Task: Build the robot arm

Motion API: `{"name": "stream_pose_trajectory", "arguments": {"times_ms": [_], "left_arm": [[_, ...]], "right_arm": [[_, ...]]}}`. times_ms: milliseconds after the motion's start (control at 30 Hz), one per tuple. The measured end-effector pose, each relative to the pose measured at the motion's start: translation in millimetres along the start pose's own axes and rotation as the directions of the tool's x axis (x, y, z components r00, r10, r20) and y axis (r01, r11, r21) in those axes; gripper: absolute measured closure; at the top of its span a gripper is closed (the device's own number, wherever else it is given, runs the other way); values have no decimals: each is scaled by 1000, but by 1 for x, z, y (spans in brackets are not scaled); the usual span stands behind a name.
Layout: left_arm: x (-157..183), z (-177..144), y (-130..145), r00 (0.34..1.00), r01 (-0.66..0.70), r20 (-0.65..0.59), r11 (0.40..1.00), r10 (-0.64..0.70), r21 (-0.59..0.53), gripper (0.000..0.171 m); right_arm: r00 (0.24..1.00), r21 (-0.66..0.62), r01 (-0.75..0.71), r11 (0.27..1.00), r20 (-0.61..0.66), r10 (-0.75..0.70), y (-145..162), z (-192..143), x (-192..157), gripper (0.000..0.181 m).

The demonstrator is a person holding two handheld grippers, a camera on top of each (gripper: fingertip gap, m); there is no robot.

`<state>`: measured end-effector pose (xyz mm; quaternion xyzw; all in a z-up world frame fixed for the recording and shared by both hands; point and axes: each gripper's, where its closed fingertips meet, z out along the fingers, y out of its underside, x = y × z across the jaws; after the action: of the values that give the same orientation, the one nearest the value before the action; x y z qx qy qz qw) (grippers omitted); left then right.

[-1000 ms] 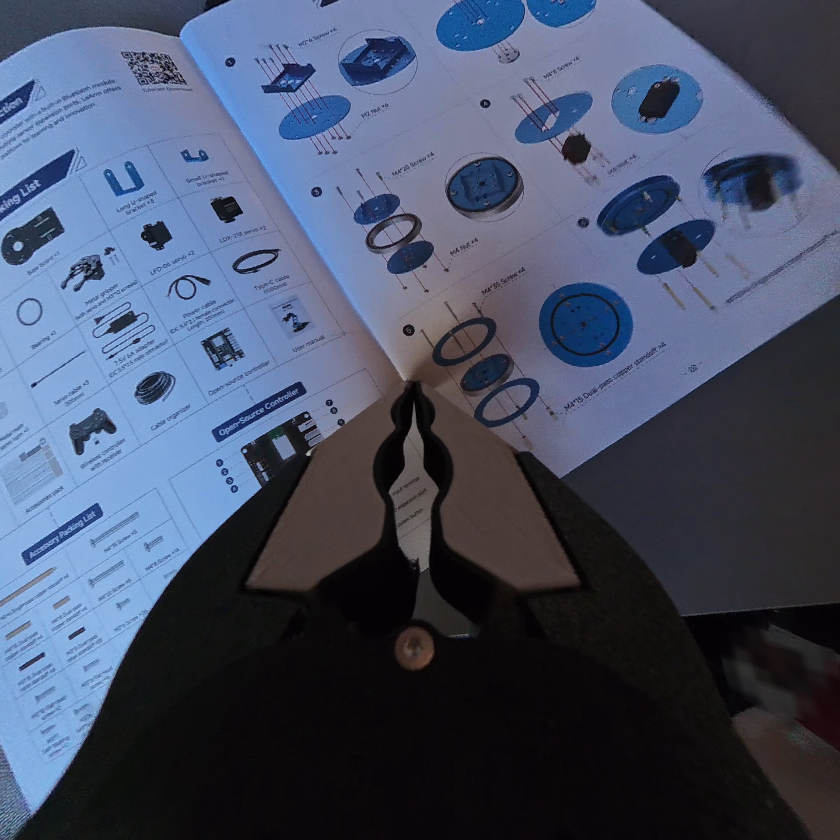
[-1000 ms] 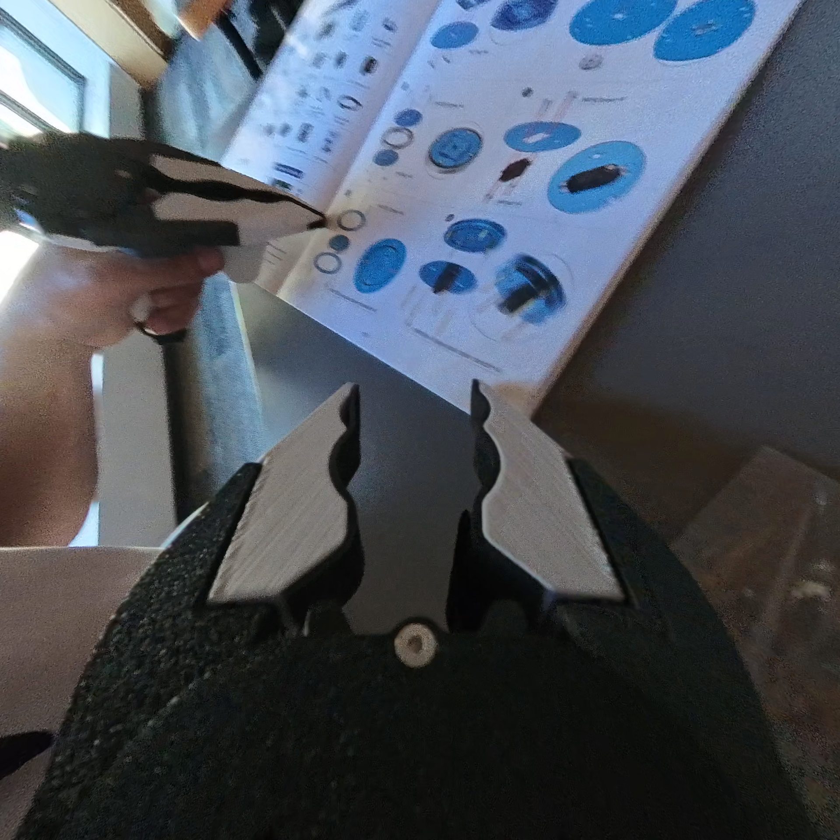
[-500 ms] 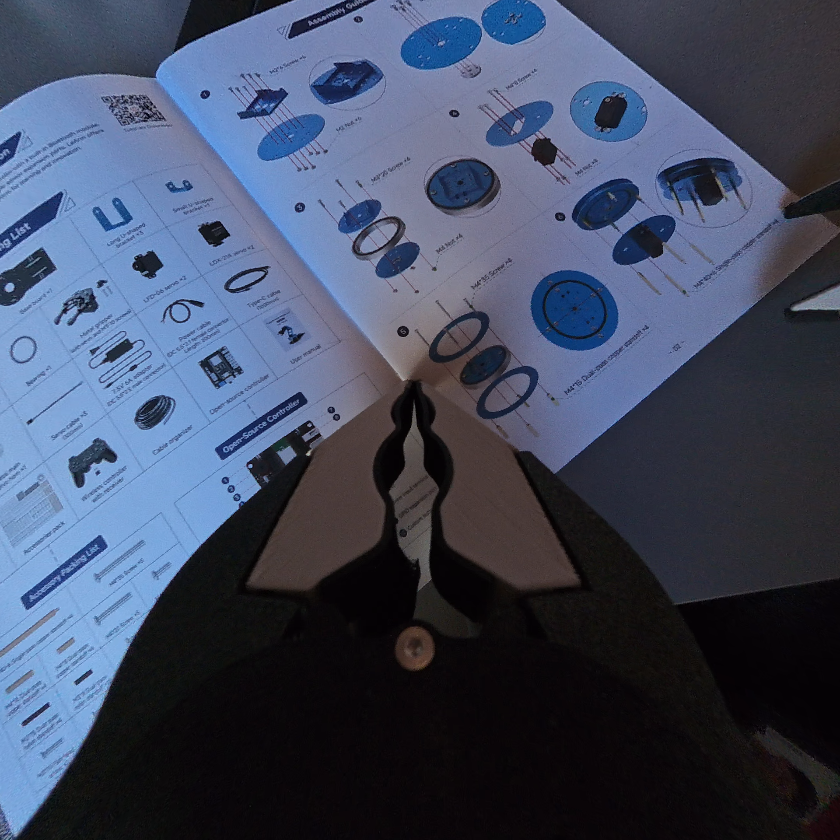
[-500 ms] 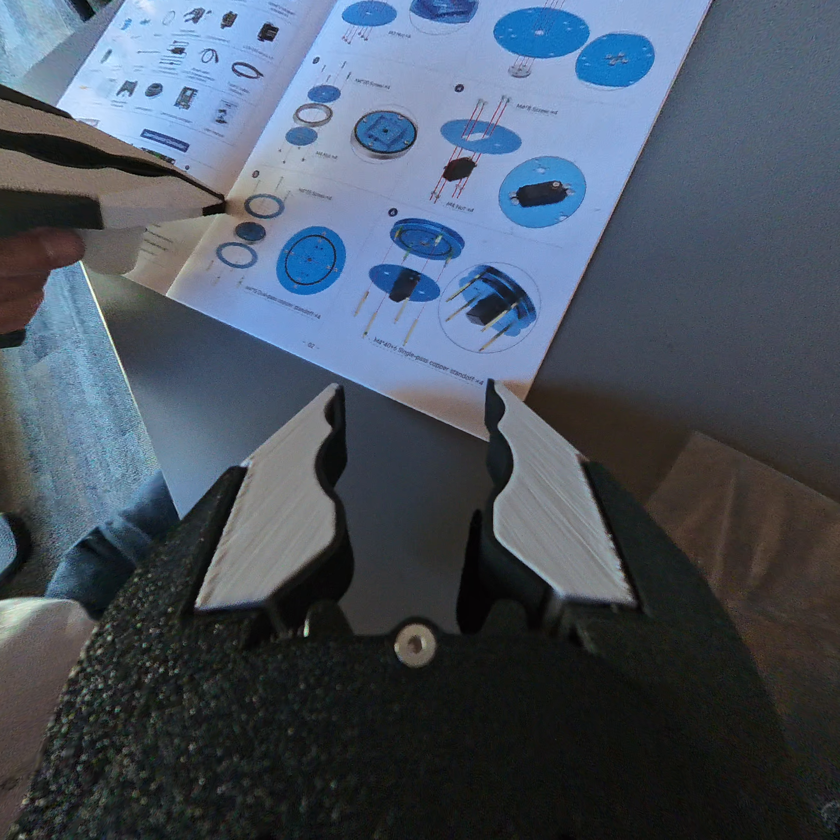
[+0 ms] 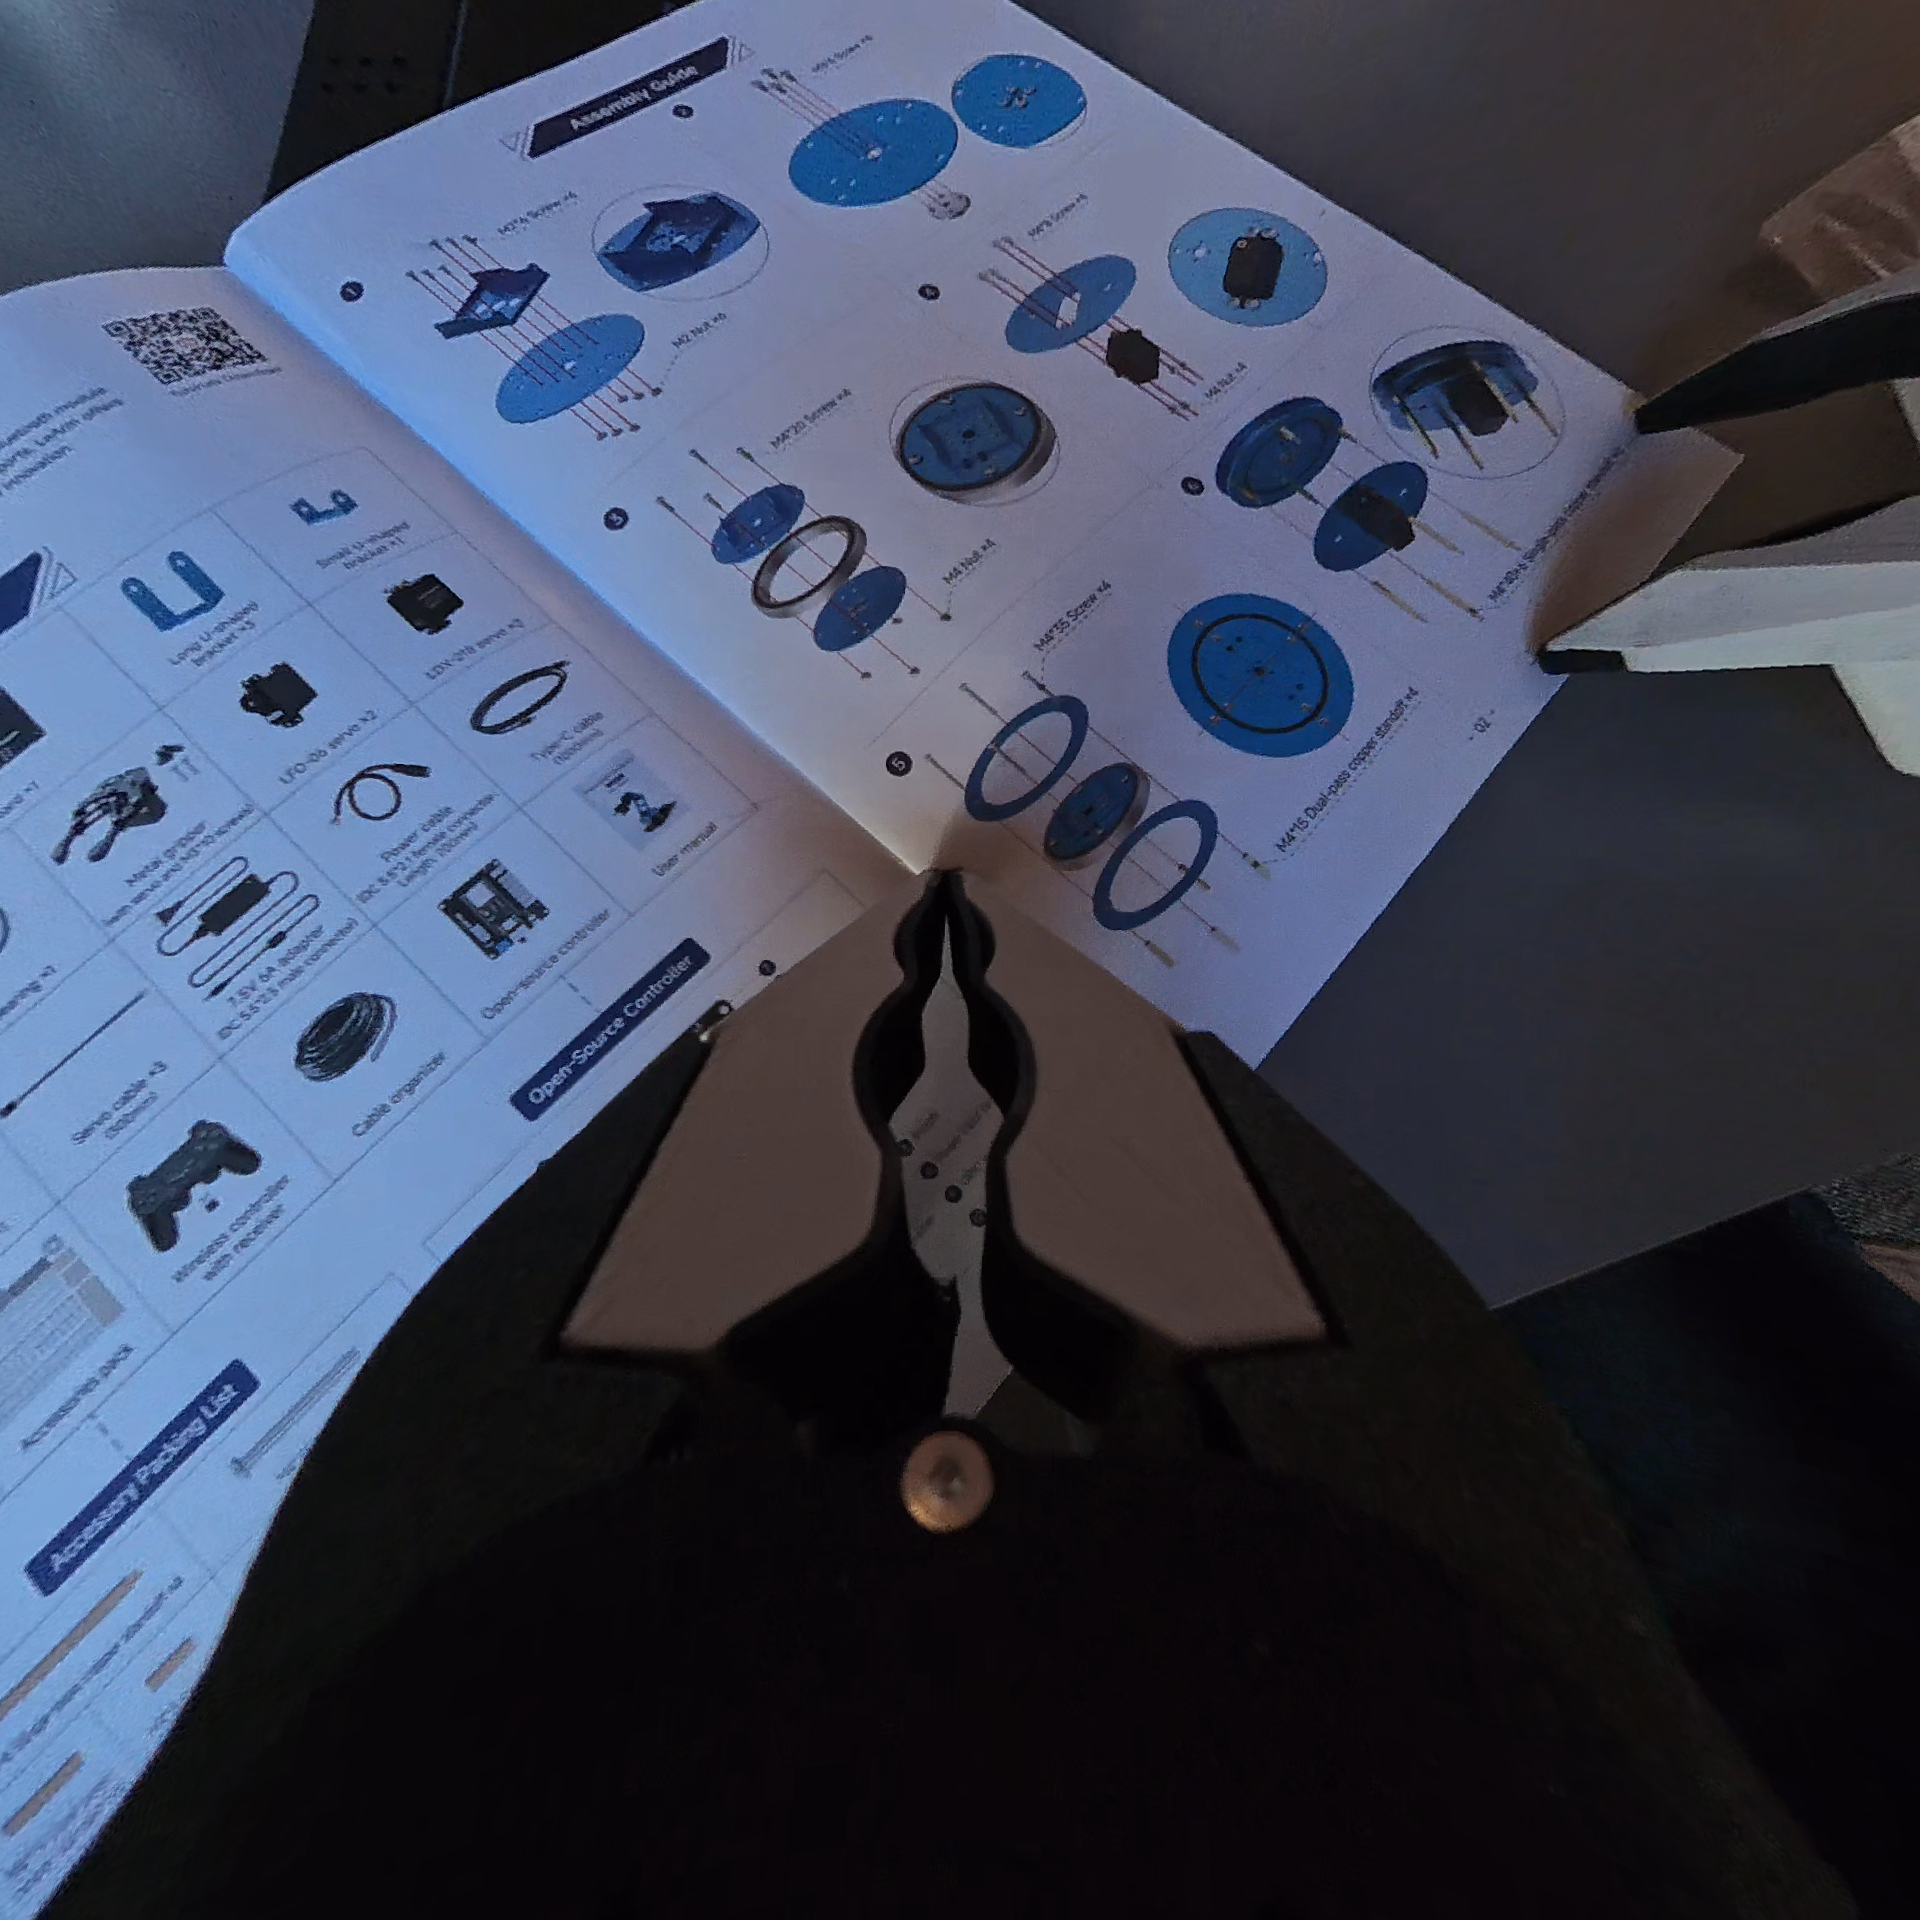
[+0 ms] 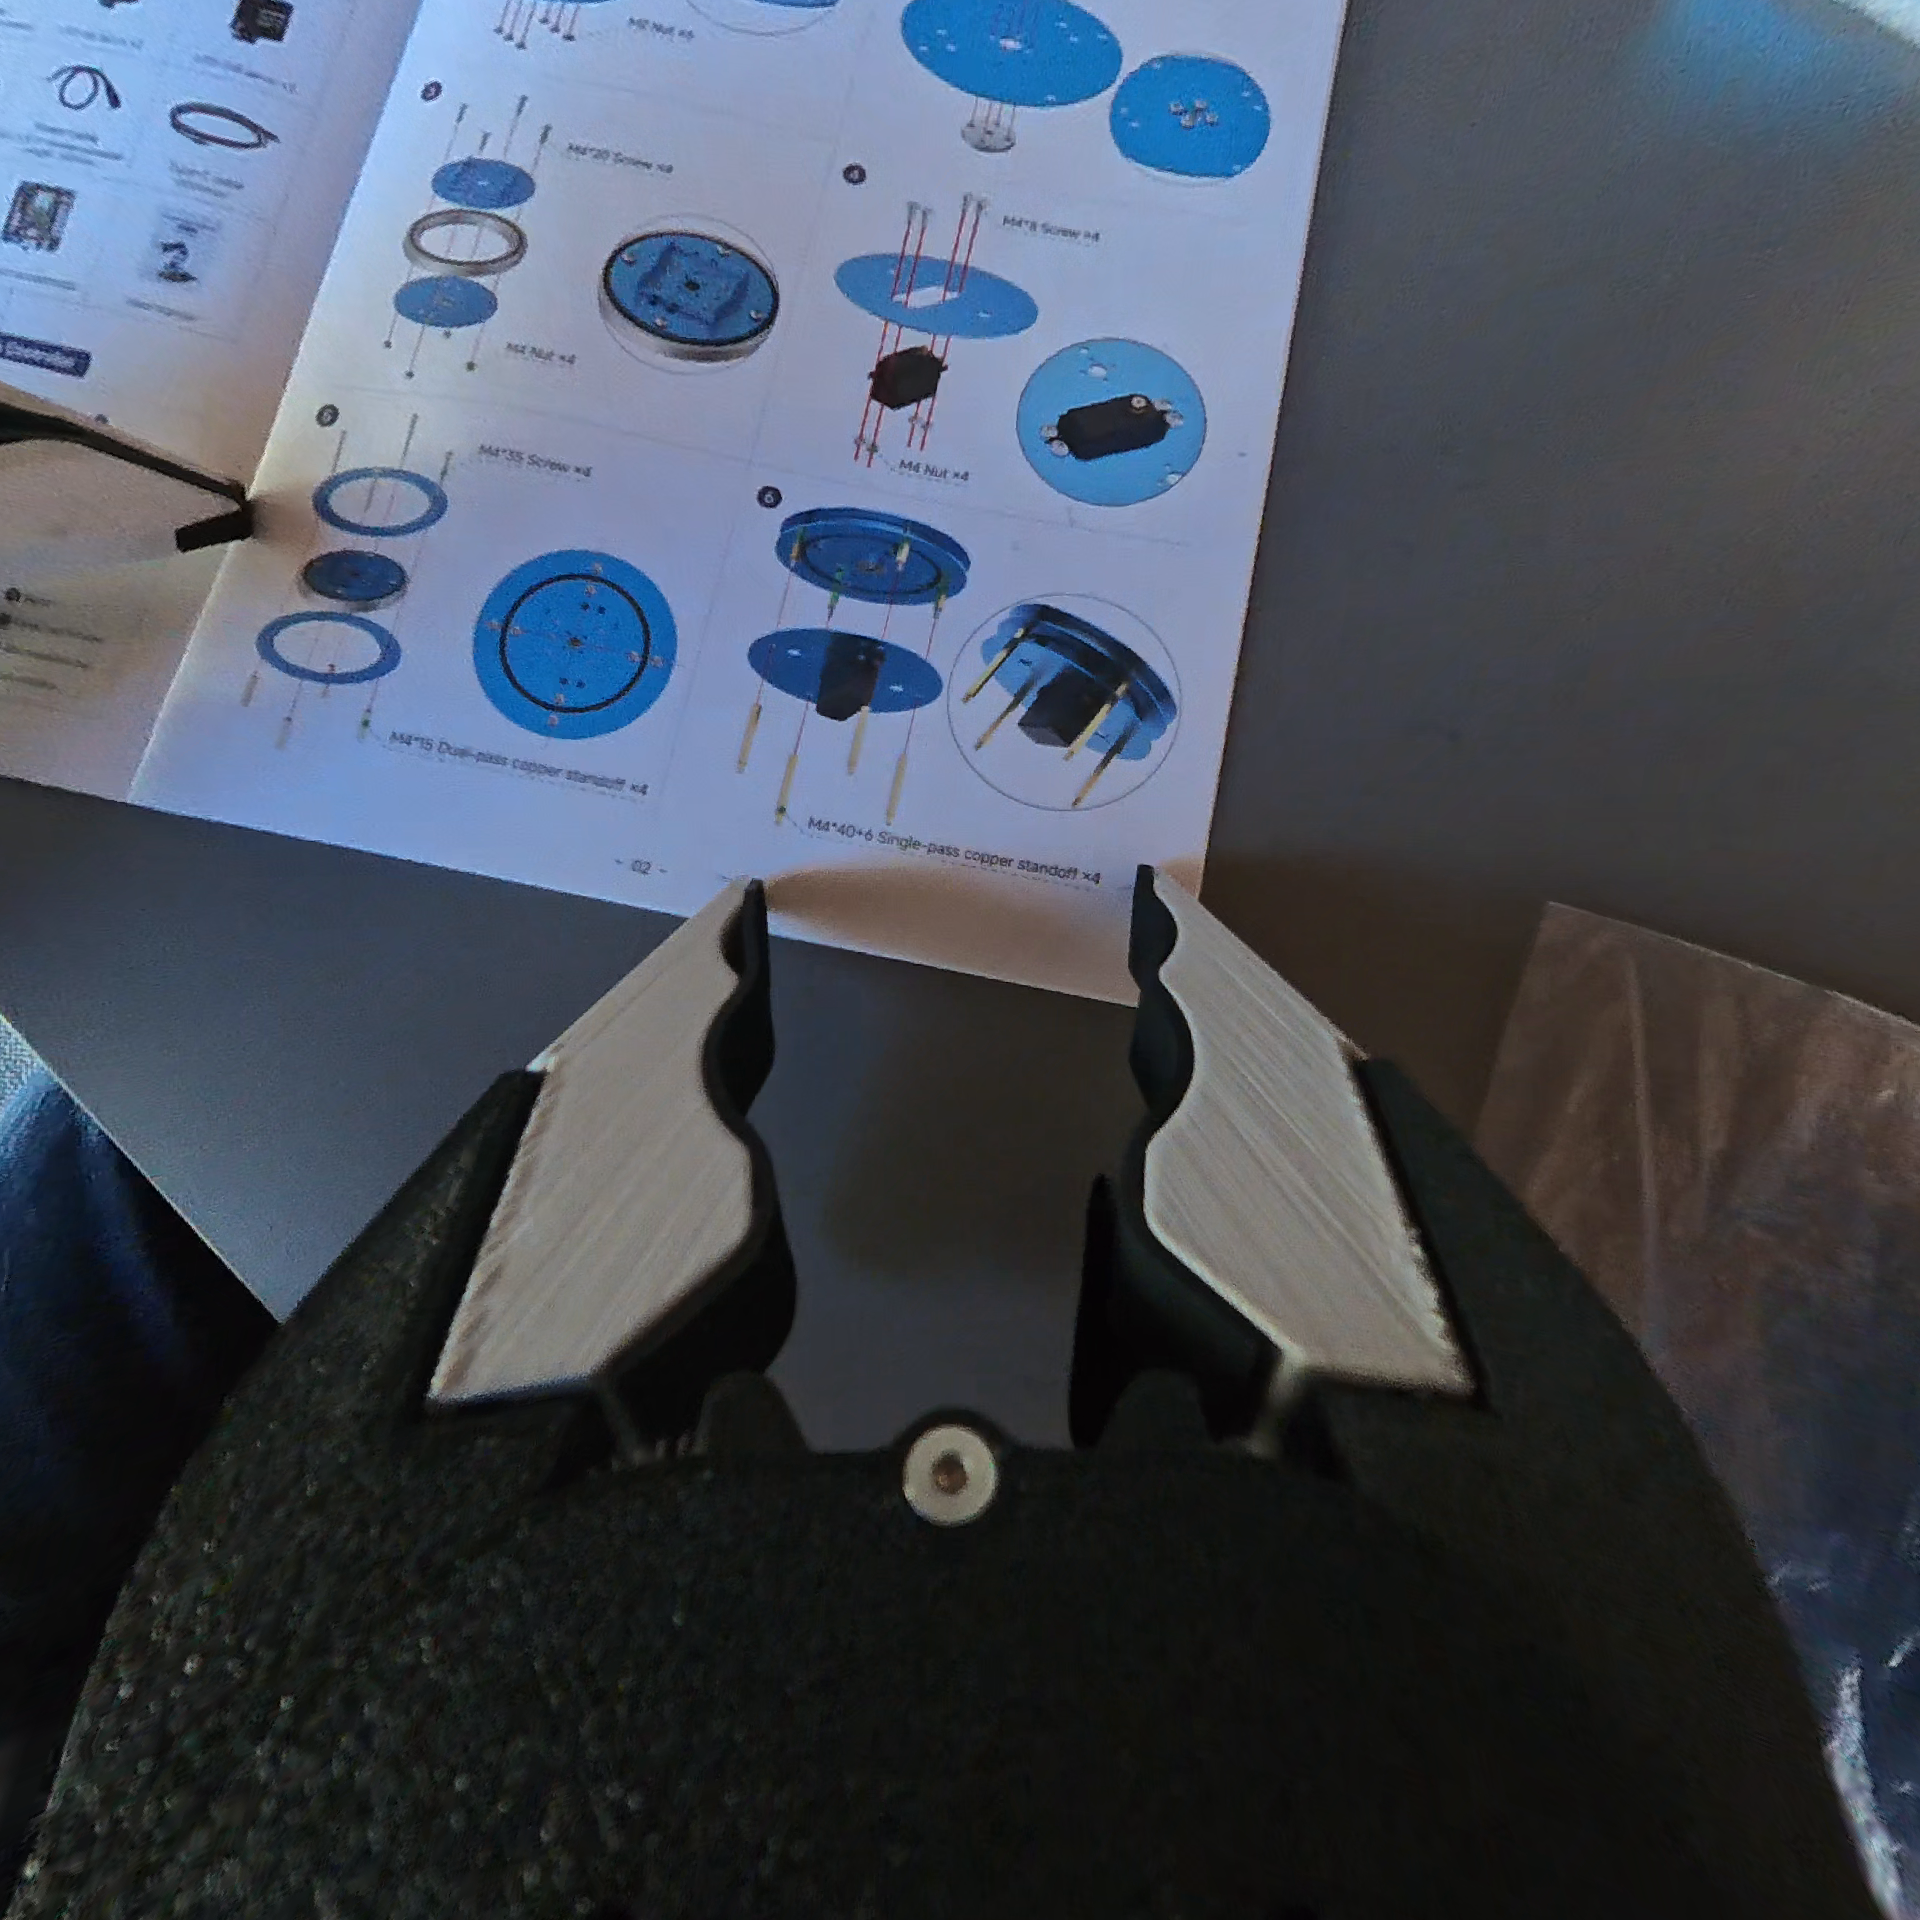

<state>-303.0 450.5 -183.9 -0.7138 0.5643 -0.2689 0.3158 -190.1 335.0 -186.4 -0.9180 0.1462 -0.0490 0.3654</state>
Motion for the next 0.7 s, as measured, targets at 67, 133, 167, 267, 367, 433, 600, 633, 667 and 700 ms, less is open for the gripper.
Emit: {"name": "stream_pose_trajectory", "arguments": {"times_ms": [67, 133, 167, 267, 367, 433, 600, 633, 667, 700], "left_arm": [[0, 0, 0, 1000, 8, -25, 1000, -7, 10, 171], [0, 0, 0, 999, 20, -43, 1000, -19, 21, 171], [0, 0, 0, 998, 32, -48, 999, -31, 28, 171], [1, -1, 0, 999, 21, -36, 999, -20, 40, 171], [1, -1, -1, 1000, 5, -22, 999, -4, 49, 171], [1, -1, -1, 999, 21, -32, 998, -19, 56, 171], [3, -8, -6, 993, 74, -100, 990, -62, 121, 169], [3, -15, -8, 989, 98, -125, 982, -78, 161, 155], [5, -27, -10, 985, 118, -153, 969, -86, 215, 145], [8, -41, -12, 981, 123, -181, 955, -76, 271, 142]], "right_arm": [[1000, 0, -23, 1000, -4, 23, -1, 0, -3, 110], [999, 9, -30, 1000, 24, 29, -3, 0, -11, 117], [995, 25, -50, 998, 90, 48, -5, 0, -24, 125], [990, 41, -108, 993, 101, 103, -6, -3, -28, 121], [969, 72, -153, 986, 206, 136, -8, -4, -44, 123], [959, 62, -158, 986, 249, 138, -9, -5, -51, 122], [860, 57, -247, 967, 473, 192, -29, -4, -84, 123], [846, 63, -255, 965, 498, 191, -33, -5, -89, 123], [838, 66, -258, 964, 512, 189, -35, -5, -92, 123], [834, 73, -256, 964, 521, 182, -38, -6, -95, 123]]}}
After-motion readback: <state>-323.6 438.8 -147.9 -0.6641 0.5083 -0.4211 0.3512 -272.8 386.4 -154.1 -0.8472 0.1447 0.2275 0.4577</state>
